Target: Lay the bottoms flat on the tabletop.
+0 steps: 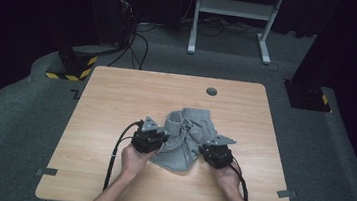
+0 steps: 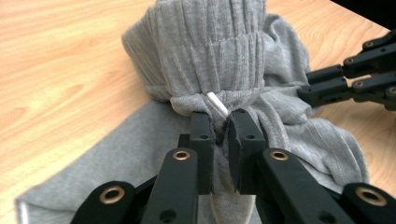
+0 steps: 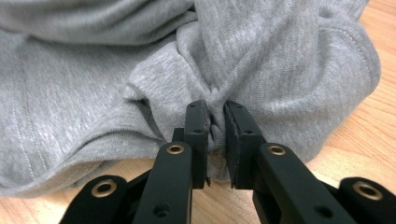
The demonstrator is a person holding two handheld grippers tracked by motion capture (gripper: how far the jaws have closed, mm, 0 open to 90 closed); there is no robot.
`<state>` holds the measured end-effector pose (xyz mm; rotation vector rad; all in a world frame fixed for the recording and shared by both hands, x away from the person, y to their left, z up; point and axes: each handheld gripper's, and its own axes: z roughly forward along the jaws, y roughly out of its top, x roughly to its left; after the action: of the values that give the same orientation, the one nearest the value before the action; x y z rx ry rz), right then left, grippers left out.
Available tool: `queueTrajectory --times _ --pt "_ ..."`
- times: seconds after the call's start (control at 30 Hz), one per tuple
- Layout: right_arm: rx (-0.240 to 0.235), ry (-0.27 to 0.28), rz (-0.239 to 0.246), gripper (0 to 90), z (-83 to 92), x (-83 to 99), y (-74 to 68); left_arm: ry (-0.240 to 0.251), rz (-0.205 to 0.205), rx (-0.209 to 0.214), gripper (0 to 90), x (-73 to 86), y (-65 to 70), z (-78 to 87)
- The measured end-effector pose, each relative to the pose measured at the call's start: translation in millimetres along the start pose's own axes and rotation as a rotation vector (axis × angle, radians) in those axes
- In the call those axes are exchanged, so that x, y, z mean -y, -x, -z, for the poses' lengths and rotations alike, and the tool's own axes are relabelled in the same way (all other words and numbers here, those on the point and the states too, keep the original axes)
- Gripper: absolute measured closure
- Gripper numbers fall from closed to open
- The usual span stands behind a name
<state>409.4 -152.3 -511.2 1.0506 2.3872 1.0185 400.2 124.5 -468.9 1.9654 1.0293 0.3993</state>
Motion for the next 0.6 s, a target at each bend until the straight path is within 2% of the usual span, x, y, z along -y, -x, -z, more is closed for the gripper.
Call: queueTrajectory --times 0.07,0.2,0.37,0.47,0.6 --pt "0.004 0.004 0.005 80.1 -0.2 0.5 -0.4 0.004 -0.001 -0.002 81.3 -1.7 -1.1 1.1" --pt "0.021 0.017 0.019 80.1 -0.4 2.9 -3.1 0.011 0.027 0.012 81.3 -5.1 -7.7 3.5" --pt "-0.002 0.02 -0.01 80.3 0.0 4.7 -0.1 0.013 0.019 0.006 81.3 -12.6 -15.9 6.4" --pt "-0.003 0.025 -0.01 80.3 -0.2 5.6 0.0 0.009 0.018 -0.006 81.3 -14.7 -19.9 6.3" --pt "-0.007 0.024 -0.009 80.3 0.1 6.0 0.4 0.011 0.033 -0.042 81.3 -17.3 -33.5 8.1"
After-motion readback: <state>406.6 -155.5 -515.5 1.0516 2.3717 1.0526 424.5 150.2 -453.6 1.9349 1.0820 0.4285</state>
